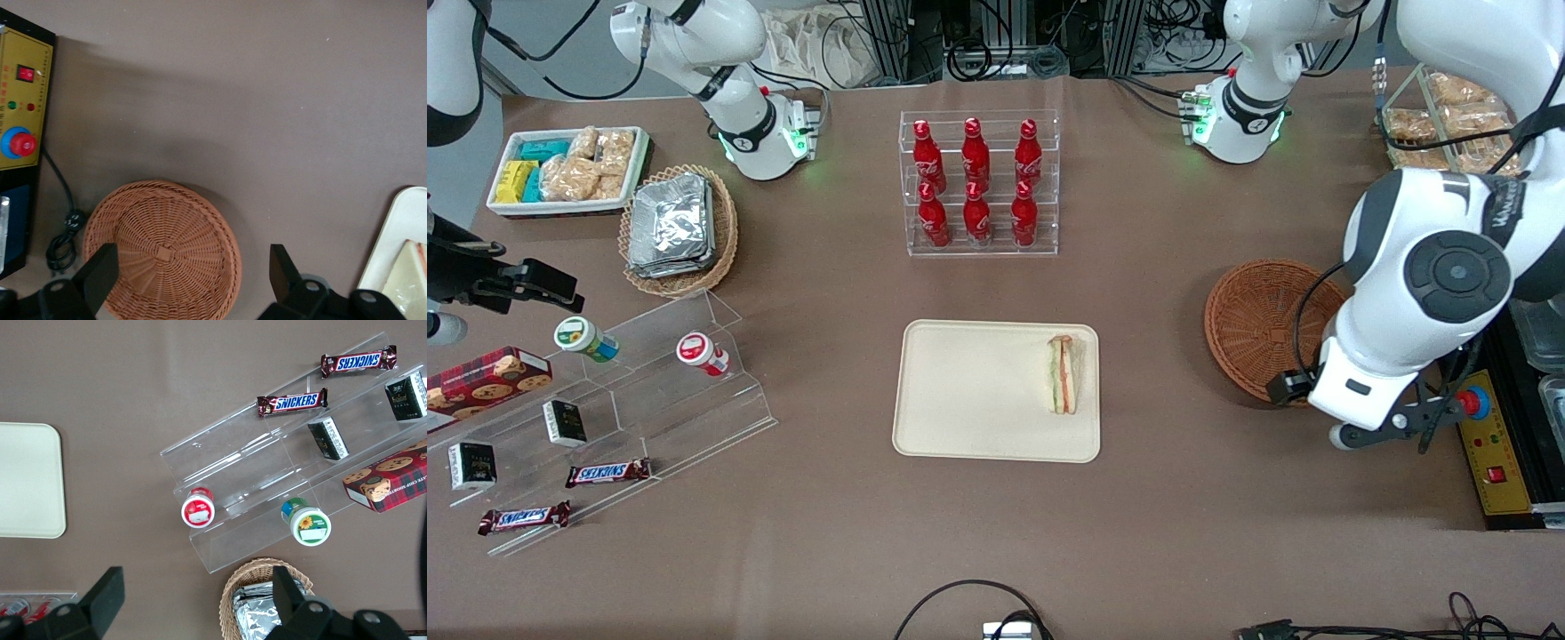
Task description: Place sandwich from basket to tray
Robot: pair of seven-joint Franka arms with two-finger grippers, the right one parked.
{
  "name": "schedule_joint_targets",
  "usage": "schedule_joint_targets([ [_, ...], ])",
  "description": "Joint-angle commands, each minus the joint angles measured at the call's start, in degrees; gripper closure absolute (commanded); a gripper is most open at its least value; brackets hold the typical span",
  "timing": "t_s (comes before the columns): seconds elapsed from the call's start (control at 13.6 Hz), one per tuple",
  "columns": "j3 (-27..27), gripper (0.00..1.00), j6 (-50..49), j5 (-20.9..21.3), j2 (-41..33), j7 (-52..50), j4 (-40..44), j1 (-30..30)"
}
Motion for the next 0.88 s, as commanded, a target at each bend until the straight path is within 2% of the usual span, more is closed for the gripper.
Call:
schedule_joint_targets([
  [0.0, -0.32, 0.0, -1.57, -1.63, -2.65, 5.96, -1.45, 1.81],
  [0.07, 0.72, 0.0, -2.71, -3.46, -3.36, 10.18, -1.45, 1.72],
  [0.29, 9.58, 0.0, -3.16, -12.16, -9.23, 20.91, -4.95, -0.46],
  [0.51, 15.83, 0.0, -3.42, -12.62, -16.08, 27.52, -10.4, -3.98],
  [0.74, 16.38, 0.0, -6.49, -13.06, -20.4, 29.55, -11.03, -3.82],
  [0.81, 16.38, 0.0, -7.29, -14.63, -21.81, 29.56, -11.03, -3.64],
])
